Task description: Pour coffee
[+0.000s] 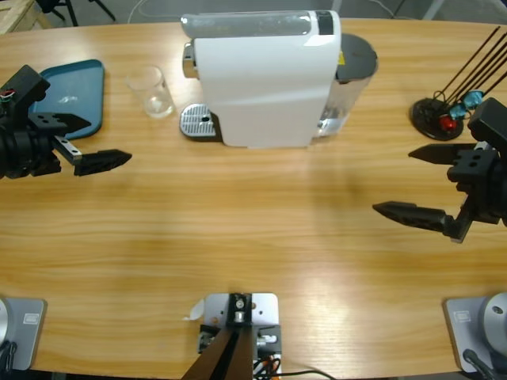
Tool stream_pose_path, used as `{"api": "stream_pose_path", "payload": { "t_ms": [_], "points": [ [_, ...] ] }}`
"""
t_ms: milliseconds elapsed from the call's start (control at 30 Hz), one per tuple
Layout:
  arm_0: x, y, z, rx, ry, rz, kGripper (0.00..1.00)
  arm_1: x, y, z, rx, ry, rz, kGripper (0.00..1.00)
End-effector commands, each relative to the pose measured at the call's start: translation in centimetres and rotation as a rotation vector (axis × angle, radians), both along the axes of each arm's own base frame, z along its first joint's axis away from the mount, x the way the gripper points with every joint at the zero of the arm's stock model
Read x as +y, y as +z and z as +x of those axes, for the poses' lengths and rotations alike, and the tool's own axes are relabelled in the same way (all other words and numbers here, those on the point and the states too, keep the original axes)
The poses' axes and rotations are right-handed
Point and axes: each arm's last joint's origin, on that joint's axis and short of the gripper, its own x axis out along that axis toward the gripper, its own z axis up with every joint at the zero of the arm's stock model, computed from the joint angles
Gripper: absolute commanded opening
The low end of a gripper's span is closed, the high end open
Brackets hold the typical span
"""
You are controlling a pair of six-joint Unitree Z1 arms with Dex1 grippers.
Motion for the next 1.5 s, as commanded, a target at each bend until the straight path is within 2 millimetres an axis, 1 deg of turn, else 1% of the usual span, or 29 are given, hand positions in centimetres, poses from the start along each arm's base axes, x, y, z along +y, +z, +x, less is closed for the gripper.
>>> {"api": "stream_pose_path", "payload": {
  "t_ms": [33, 700, 900, 933, 1000, 1033, 1067, 1100, 1167, 1200, 1233, 1267, 1300, 1333, 1400, 1500],
  "points": [
    [-0.1, -0.6, -0.1, 0.029, 0.000, 0.016, 1.000, 0.6, -1.1, 0.3, 0.042, 0.032, -0.031, 1.000],
    [-0.2, -0.8, 0.0, 0.035, 0.000, 0.022, 1.000, 0.6, -1.1, 0.3, 0.043, 0.031, -0.030, 1.000],
    [-0.3, -0.5, 0.2, 0.025, 0.001, 0.015, 1.000, 0.6, -1.1, 0.2, 0.043, 0.028, -0.028, 1.000],
    [-0.4, -0.4, 0.3, 0.019, 0.001, 0.010, 1.000, 0.6, -1.1, 0.2, 0.043, 0.029, -0.027, 1.000],
    [-0.6, 0.8, 0.5, -0.006, 0.001, -0.016, 1.000, 0.6, -1.1, 0.2, 0.041, 0.029, -0.025, 1.000],
    [-0.7, 1.9, 0.6, -0.018, 0.016, -0.052, 0.993, 0.5, -1.1, 0.2, 0.040, 0.029, -0.024, 1.000],
    [-1.1, 3.9, 0.9, 0.021, 0.080, -0.114, 0.927, 0.5, -1.1, 0.1, 0.039, 0.028, -0.024, 1.000],
    [-1.5, 5.9, 1.4, 0.101, 0.166, -0.164, 0.850, 0.5, -1.1, 0.2, 0.041, 0.028, -0.024, 1.000],
    [-1.8, 9.7, 2.1, 0.147, 0.156, -0.215, 0.838, 0.6, -1.1, 0.2, 0.044, 0.026, -0.025, 1.000],
    [-1.9, 11.3, 2.8, 0.159, 0.145, -0.247, 0.839, 0.6, -1.1, 0.2, 0.043, 0.026, -0.025, 1.000],
    [-2.0, 12.3, 3.7, 0.178, 0.129, -0.297, 0.839, 0.6, -1.1, 0.2, 0.042, 0.026, -0.023, 1.000],
    [-2.2, 13.0, 5.1, 0.213, 0.111, -0.347, 0.840, 0.5, -1.1, 0.2, 0.040, 0.026, -0.021, 1.000],
    [-2.5, 13.3, 6.9, 0.277, 0.097, -0.404, 0.844, 0.5, -1.0, 0.1, 0.039, 0.026, -0.021, 1.000],
    [-2.7, 13.2, 8.9, 0.366, 0.100, -0.473, 0.846, 0.5, -1.0, 0.1, 0.037, 0.024, -0.021, 1.000],
    [-3.1, 12.4, 13.0, 0.529, 0.112, -0.615, 0.846, 0.4, -1.0, 0.1, 0.034, 0.024, -0.020, 1.000],
    [-3.8, 11.3, 16.1, 0.627, 0.106, -0.736, 0.843, 0.4, -0.9, 0.0, 0.031, 0.023, -0.017, 1.000]
  ]
}}
